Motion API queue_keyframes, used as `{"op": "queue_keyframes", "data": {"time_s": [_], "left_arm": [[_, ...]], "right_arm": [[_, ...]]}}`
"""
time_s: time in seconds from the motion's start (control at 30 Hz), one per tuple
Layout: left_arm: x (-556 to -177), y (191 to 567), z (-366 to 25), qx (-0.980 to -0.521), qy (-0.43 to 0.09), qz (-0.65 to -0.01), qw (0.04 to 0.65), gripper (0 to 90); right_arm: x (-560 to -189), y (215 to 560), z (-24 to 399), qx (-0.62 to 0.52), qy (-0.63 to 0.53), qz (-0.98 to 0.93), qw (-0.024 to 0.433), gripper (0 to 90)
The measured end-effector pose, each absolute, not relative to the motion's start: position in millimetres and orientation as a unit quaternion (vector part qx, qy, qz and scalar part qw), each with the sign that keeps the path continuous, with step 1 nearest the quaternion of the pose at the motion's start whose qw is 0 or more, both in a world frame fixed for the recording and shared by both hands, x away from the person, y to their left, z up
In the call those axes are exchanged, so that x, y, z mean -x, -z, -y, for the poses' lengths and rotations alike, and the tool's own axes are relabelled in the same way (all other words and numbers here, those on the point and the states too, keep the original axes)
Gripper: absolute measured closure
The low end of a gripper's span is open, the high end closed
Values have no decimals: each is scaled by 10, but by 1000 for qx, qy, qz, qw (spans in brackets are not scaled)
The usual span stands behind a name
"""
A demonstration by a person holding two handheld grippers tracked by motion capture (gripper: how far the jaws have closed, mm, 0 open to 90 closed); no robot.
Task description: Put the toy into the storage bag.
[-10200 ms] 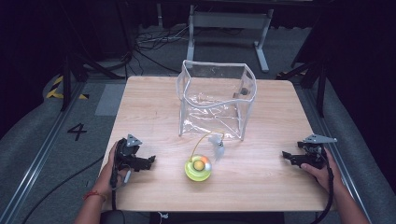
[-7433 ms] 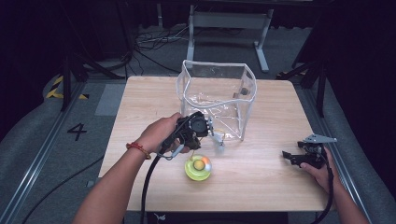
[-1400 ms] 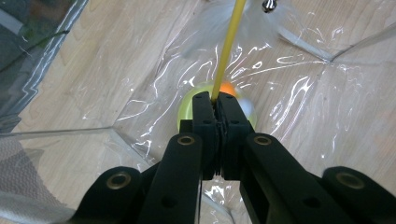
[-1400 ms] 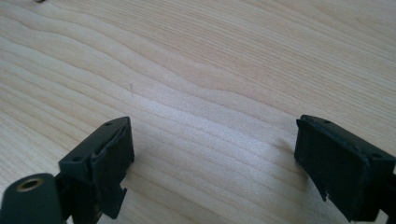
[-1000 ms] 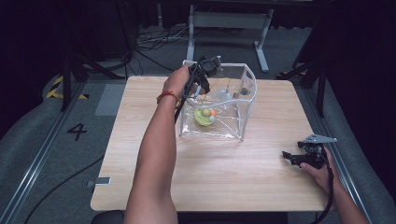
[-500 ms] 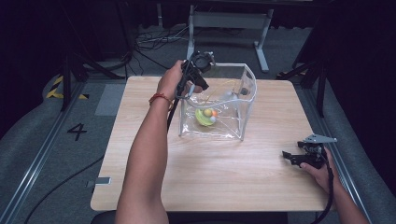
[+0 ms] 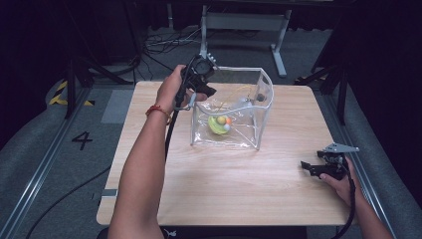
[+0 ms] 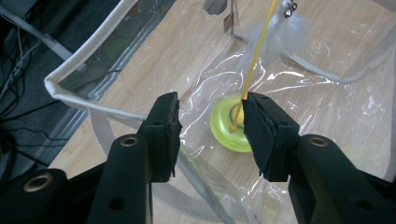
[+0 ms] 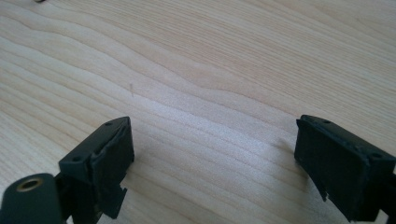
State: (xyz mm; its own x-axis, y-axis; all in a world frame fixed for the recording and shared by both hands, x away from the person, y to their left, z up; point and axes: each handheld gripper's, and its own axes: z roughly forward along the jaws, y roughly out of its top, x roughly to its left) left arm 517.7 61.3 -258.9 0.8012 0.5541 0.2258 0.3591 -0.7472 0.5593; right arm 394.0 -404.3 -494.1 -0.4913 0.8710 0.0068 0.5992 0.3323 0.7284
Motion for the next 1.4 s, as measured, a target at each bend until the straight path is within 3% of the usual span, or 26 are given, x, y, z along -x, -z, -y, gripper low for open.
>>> {"op": "queue_keyframes", "data": {"time_s": [0.73, 1.4], "left_arm": [[-4789, 2725, -1220, -884, -225, -266, 312, 232], [-4458, 3397, -1556, -886, -243, -274, 284, 205]], "right_arm": [[-3940, 4940, 4042, -465, -344, -792, 198, 122], [-3940, 4940, 4041, -465, -344, -791, 198, 122]]}}
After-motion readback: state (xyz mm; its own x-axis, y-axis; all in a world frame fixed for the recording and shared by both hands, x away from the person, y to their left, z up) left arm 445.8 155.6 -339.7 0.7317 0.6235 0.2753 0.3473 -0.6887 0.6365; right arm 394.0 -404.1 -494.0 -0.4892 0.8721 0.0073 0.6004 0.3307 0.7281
